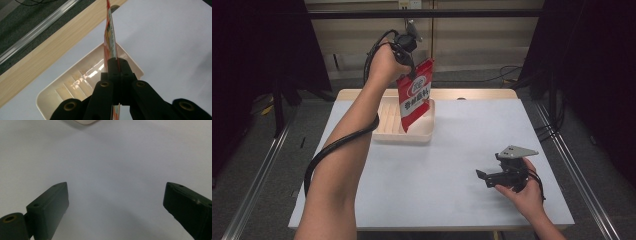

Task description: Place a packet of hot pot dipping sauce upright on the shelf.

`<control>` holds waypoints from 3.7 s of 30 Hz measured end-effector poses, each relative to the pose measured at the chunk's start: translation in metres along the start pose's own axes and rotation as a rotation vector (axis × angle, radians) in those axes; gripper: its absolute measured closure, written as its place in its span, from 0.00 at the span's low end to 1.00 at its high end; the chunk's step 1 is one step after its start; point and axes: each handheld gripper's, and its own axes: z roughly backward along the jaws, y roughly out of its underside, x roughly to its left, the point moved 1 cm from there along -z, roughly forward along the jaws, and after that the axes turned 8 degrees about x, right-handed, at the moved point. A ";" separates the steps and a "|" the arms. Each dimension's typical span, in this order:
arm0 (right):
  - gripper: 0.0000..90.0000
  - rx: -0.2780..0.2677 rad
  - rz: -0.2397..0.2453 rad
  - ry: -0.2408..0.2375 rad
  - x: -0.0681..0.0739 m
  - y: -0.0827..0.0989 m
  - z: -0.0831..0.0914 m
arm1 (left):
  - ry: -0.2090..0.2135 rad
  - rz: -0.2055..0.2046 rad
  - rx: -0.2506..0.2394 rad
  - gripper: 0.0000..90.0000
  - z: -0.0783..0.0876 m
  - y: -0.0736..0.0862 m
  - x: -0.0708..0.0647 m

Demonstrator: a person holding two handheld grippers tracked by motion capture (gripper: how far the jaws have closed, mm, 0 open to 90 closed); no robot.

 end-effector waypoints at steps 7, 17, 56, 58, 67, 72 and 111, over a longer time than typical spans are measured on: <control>0.07 0.001 0.000 -0.002 0.000 0.000 0.000 | 0.007 0.006 0.009 1.00 -0.006 0.003 0.004; 0.07 0.005 0.004 -0.006 0.001 0.000 -0.002 | 0.036 0.006 0.019 1.00 -0.022 0.011 0.007; 0.06 0.017 0.026 -0.013 0.004 -0.004 -0.007 | 0.104 0.137 0.010 0.40 -0.023 0.049 0.009; 0.07 0.018 0.025 -0.013 0.004 -0.004 -0.007 | 0.112 0.140 0.002 0.39 -0.023 0.052 0.009; 0.07 0.020 0.023 -0.012 0.006 -0.004 -0.007 | 0.145 0.144 -0.021 0.33 -0.024 0.067 0.005; 0.06 0.019 0.024 -0.007 0.006 -0.005 -0.007 | 0.174 0.162 -0.004 0.29 -0.024 0.073 0.005; 0.06 0.027 0.035 -0.013 0.010 -0.005 -0.009 | 0.203 0.051 -0.046 0.11 -0.041 0.132 -0.013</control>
